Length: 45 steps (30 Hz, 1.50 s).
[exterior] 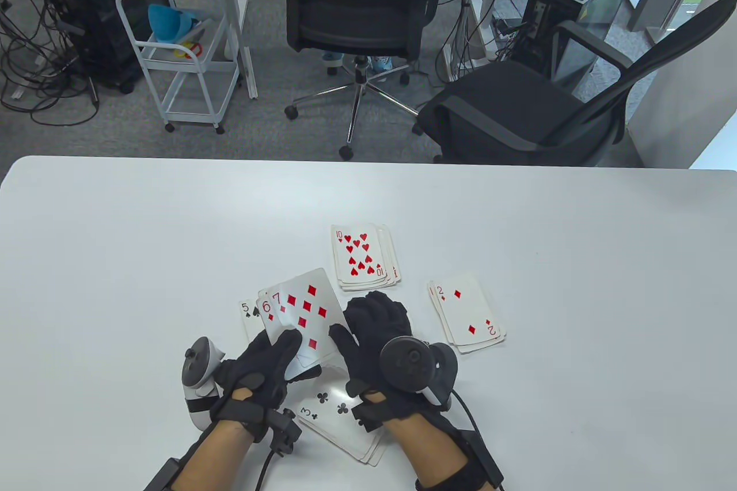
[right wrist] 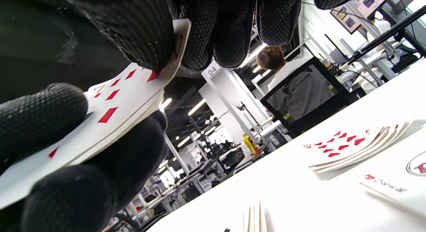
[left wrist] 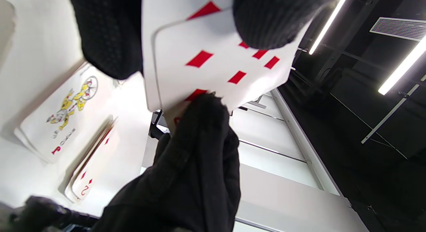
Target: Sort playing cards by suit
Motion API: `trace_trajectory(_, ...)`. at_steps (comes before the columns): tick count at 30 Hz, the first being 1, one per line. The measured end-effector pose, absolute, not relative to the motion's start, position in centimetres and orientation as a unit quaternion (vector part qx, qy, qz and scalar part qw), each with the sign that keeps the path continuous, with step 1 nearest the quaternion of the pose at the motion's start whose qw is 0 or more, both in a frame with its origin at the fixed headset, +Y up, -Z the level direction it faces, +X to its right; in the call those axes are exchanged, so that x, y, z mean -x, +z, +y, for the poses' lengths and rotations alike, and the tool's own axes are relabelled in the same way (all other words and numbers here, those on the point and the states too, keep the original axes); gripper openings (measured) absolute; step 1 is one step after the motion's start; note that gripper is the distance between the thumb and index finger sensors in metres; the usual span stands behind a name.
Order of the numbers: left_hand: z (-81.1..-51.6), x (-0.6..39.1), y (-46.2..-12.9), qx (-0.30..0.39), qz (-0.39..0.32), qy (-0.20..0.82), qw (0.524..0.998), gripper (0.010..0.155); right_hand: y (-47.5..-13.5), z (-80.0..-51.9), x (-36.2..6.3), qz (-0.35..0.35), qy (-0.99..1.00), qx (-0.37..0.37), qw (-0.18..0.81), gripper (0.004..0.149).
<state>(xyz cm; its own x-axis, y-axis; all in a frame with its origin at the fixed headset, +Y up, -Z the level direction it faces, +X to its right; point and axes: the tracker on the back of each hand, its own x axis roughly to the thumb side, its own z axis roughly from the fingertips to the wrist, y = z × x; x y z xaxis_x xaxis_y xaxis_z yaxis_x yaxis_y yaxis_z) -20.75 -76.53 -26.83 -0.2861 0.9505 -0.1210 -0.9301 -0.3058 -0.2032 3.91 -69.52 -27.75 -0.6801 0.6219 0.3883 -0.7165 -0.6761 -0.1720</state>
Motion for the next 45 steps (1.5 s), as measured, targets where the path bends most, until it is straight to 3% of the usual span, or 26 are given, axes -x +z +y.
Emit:
trace_trajectory(5,-76.4,21.0,-26.8,0.101,-0.039,0.8,0.59,0.05,-28.9,-68.8,-6.9,-0.183,0.907,-0.093,0.368,0.038)
trace_trajectory(10,-76.3,21.1,-26.9,0.098,-0.042,0.798,0.593,0.049,-31.1,-68.5,-13.9,-0.194,0.91,0.037,0.366,0.036)
trace_trajectory(14,-76.2,21.1,-27.0,0.097,-0.043,0.799,0.592,0.049,-32.5,-69.2,-19.3,-0.149,0.923,0.138,0.327,0.036)
trace_trajectory(20,-76.2,21.2,-27.1,0.097,-0.047,0.798,0.593,0.049,-33.7,-72.7,-22.0,0.037,0.939,0.204,0.274,0.036)
trace_trajectory(26,-76.2,21.4,-27.0,0.096,-0.044,0.798,0.593,0.049,-34.1,-73.8,-21.4,0.053,0.953,0.242,0.174,0.044)
trace_trajectory(31,-76.4,21.0,-27.1,0.103,-0.044,0.797,0.593,0.05,-33.5,-72.8,-19.2,-0.029,0.968,0.193,0.16,0.052)
trace_trajectory(35,-76.5,20.8,-27.0,0.107,-0.044,0.793,0.598,0.05,-32.4,-70.8,-15.1,-0.08,0.967,0.092,0.222,0.049)
trace_trajectory(42,-76.6,21.0,-27.0,0.105,-0.041,0.781,0.615,0.05,-29.6,-68.6,-7.4,-0.112,0.926,-0.09,0.35,0.051)
trace_trajectory(45,-76.7,21.0,-27.0,0.107,-0.041,0.778,0.618,0.049,-28.8,-68.9,-5.3,-0.105,0.912,-0.127,0.377,0.053)
